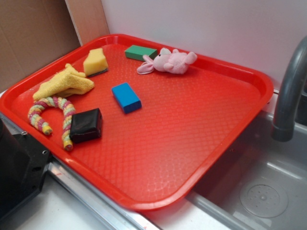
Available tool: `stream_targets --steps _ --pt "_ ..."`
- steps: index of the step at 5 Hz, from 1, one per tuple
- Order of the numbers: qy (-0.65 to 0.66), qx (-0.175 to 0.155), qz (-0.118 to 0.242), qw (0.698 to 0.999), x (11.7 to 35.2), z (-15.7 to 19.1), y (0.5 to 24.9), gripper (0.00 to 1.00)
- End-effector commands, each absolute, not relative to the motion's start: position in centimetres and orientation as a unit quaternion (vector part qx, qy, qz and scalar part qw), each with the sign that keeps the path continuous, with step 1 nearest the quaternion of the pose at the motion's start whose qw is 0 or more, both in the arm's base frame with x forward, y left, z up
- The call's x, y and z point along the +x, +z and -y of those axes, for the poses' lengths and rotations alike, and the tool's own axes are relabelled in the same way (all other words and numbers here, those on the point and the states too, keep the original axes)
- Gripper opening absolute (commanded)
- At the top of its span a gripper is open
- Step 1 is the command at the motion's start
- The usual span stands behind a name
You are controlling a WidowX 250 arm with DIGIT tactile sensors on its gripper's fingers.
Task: Grab the green sponge.
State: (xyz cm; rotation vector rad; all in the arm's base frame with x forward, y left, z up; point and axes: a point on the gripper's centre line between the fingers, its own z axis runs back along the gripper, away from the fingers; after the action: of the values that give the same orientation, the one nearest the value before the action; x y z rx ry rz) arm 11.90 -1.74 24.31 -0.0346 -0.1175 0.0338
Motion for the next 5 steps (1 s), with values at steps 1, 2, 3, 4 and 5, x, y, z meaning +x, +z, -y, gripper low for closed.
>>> stream_targets --steps 1,2,3,4,5 --pt "0.017 -0.017 0.059 0.998 11.9 1.7 24.3 1.00" --pt "0.126 0.011 0.028 0.992 14.0 -0.3 19.5 1.00" --pt "0.217 -0.061 0.031 0.974 13.7 -3.5 19.7 1.00" --pt "0.288 -0.076 0.075 0.952 18.1 -7.7 14.6 1.00" --pt "0.281 -0.053 0.107 0.952 23.4 -9.9 11.0 1.00"
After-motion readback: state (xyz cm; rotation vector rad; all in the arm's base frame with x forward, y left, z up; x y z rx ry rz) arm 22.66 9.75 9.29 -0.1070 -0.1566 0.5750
